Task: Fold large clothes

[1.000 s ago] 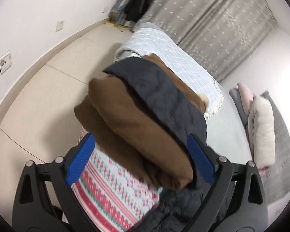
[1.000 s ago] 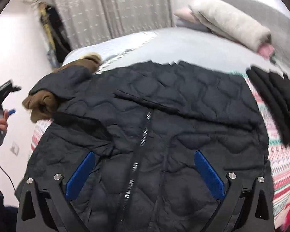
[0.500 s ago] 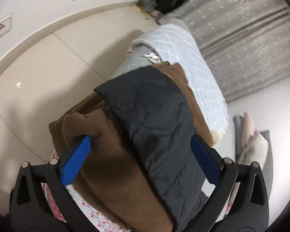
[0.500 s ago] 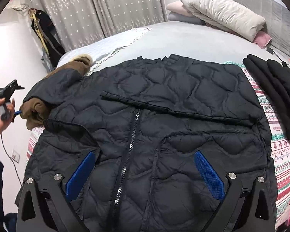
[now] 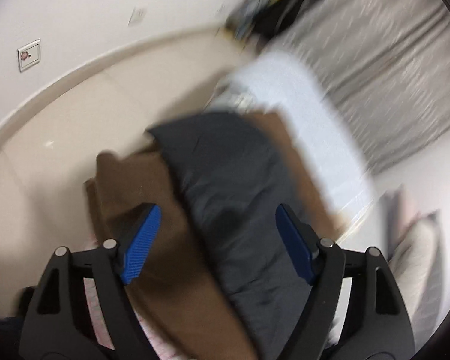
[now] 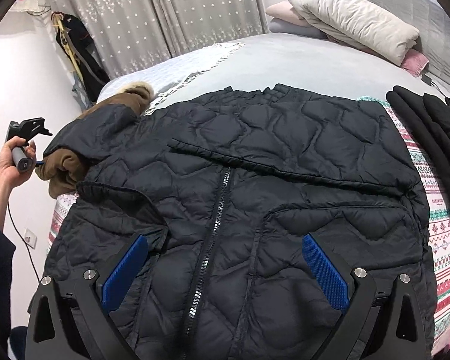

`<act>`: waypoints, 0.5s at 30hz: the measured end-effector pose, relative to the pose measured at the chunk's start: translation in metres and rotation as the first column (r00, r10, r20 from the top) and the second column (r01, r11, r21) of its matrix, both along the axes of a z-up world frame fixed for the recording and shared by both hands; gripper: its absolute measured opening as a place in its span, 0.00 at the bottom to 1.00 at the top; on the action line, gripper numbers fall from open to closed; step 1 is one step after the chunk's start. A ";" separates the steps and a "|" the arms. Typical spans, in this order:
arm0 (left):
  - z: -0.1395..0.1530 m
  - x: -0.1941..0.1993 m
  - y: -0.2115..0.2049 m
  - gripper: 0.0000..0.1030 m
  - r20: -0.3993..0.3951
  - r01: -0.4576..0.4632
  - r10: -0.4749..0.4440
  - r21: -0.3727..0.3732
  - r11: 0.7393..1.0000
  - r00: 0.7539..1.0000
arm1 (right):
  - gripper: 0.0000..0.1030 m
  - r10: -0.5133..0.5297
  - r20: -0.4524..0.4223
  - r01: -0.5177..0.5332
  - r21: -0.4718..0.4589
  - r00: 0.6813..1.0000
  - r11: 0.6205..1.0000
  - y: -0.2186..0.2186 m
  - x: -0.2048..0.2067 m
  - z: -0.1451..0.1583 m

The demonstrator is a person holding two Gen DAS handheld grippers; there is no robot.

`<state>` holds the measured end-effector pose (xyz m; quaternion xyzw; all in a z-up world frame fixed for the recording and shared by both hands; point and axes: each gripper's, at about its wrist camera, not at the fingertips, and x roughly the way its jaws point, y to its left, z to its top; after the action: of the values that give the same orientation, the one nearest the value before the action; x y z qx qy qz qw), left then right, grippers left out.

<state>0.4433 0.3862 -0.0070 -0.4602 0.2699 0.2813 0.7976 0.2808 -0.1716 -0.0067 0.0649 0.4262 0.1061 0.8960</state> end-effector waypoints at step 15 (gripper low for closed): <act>0.012 0.014 -0.006 0.08 0.149 0.125 -0.135 0.072 0.989 0.980 | 1.00 -0.024 -0.010 0.025 0.029 1.000 0.999 -0.010 0.005 -0.001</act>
<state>0.4571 0.3804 0.0048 -0.4368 0.2281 0.2004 0.8468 0.2858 -0.1812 -0.0082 0.0838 0.4279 0.1011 0.8942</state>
